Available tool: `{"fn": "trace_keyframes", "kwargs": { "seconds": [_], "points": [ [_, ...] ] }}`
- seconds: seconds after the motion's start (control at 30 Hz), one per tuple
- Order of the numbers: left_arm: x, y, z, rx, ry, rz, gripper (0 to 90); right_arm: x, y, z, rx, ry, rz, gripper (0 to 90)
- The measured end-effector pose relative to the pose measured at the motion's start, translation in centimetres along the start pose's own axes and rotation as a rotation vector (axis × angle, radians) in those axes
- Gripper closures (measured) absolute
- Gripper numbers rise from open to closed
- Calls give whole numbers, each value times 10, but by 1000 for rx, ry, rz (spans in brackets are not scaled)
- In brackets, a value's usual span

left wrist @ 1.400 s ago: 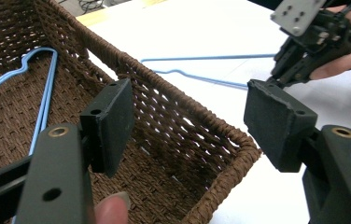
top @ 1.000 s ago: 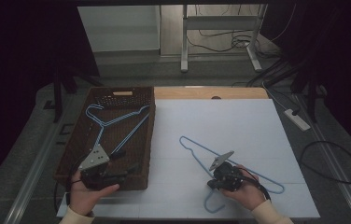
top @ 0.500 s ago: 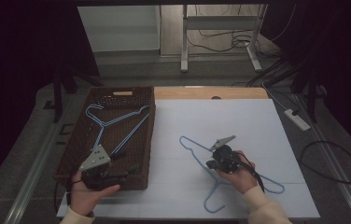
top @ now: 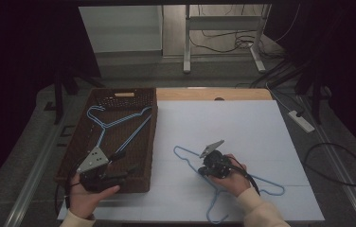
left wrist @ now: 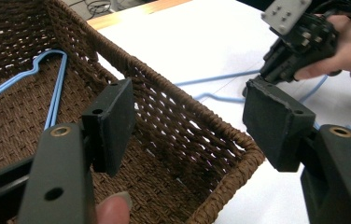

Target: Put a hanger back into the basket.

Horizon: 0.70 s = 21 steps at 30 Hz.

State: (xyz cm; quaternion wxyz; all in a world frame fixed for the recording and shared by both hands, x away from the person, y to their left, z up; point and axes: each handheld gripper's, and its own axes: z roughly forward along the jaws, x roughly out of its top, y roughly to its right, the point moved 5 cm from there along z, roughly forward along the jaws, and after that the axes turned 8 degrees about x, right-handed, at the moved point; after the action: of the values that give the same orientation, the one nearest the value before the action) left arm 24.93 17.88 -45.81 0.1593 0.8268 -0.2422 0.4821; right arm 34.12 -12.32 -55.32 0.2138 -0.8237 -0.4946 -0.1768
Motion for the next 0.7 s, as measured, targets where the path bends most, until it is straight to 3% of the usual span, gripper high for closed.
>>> {"fn": "trace_keyframes", "kwargs": {
  "seconds": [0.17,0.3,0.43,0.53,0.7],
  "points": [
    [-1,2,1,-6,-7,5,344,-4,-12,0,24,4,-38,900],
    [-1,2,1,-9,-8,6,343,-15,-12,-26,9,76,-24,900],
    [-1,2,1,-8,-6,3,343,-53,-14,-60,-56,115,38,900],
    [0,3,1,-10,-5,6,343,-93,-11,-83,-134,115,107,900],
    [0,2,2,-10,-8,6,343,-142,1,-108,-232,136,213,900]
  ]
}}
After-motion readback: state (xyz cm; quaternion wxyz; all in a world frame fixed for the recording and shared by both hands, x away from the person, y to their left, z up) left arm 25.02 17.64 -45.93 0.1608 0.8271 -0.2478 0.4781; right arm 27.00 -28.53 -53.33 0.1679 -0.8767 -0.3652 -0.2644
